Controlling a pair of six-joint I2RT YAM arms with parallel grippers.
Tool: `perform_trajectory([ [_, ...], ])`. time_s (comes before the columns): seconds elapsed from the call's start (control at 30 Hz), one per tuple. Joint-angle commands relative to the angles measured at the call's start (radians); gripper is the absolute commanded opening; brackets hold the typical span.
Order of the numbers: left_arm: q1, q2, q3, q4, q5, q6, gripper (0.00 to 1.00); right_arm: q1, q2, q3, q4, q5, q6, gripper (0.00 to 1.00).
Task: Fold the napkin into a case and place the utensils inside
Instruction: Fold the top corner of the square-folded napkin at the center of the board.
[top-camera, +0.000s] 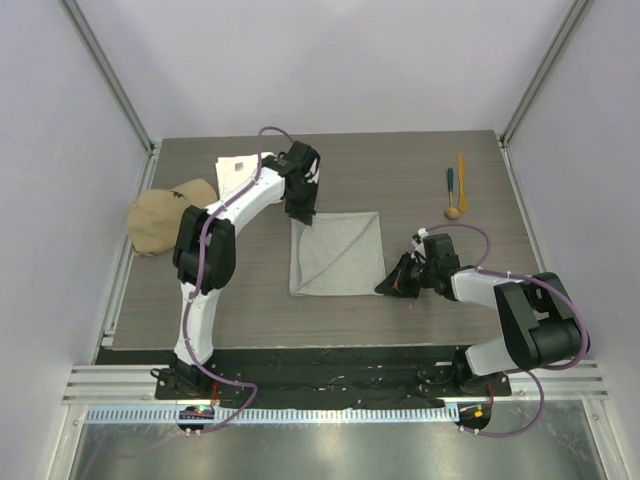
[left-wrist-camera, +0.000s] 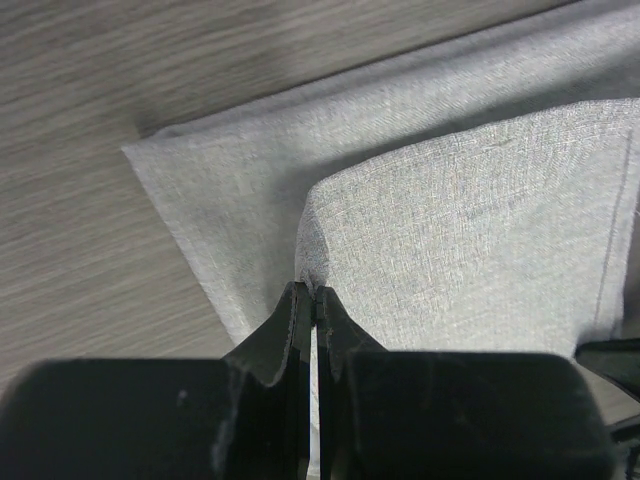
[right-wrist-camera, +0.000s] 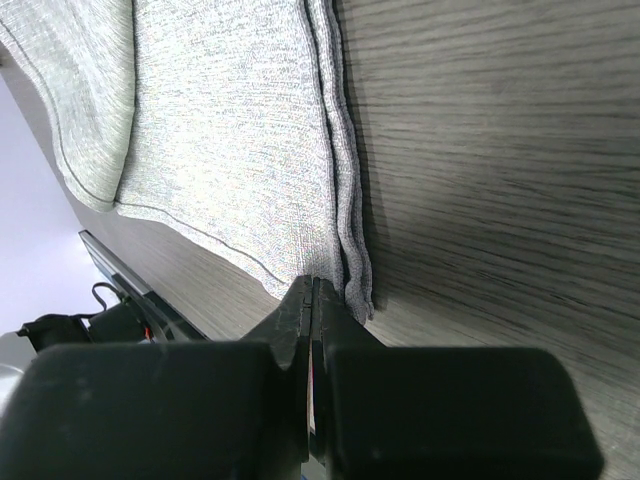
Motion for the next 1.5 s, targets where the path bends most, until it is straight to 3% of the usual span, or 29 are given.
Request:
perform_trajectory([
  [0.0, 0.015, 0.046, 0.080, -0.047, -0.055, 0.061, 0.00, 0.002, 0.025, 0.006, -0.039, 0.065, -0.040, 0.01],
  [0.4, 0.041, 0.085, 0.129, -0.038, -0.132, 0.080, 0.00, 0.002, 0.028, 0.006, -0.034, 0.059, -0.039, 0.01],
  [1.1, 0.068, 0.129, 0.157, -0.017, -0.115, 0.065, 0.00, 0.002, 0.023, 0.009, -0.034, 0.047, -0.034, 0.01],
  [1.2, 0.070, 0.112, 0.164, -0.027, -0.138, 0.046, 0.15, 0.007, 0.020, 0.021, -0.046, 0.047, -0.045, 0.06],
  [1.23, 0.070, 0.100, 0.172, -0.030, -0.152, 0.037, 0.33, 0.008, 0.020, 0.029, -0.053, 0.050, -0.057, 0.08],
  [1.37, 0.068, -0.012, 0.197, -0.050, -0.296, -0.030, 0.48, 0.008, 0.011, 0.092, -0.132, 0.061, -0.103, 0.16],
  [1.43, 0.068, -0.085, 0.210, -0.078, -0.301, -0.029, 0.82, 0.008, -0.007, 0.135, -0.180, 0.067, -0.121, 0.19],
  [1.47, 0.068, -0.117, 0.201, -0.079, -0.290, -0.026, 0.84, 0.010, -0.018, 0.155, -0.206, 0.074, -0.149, 0.20],
])
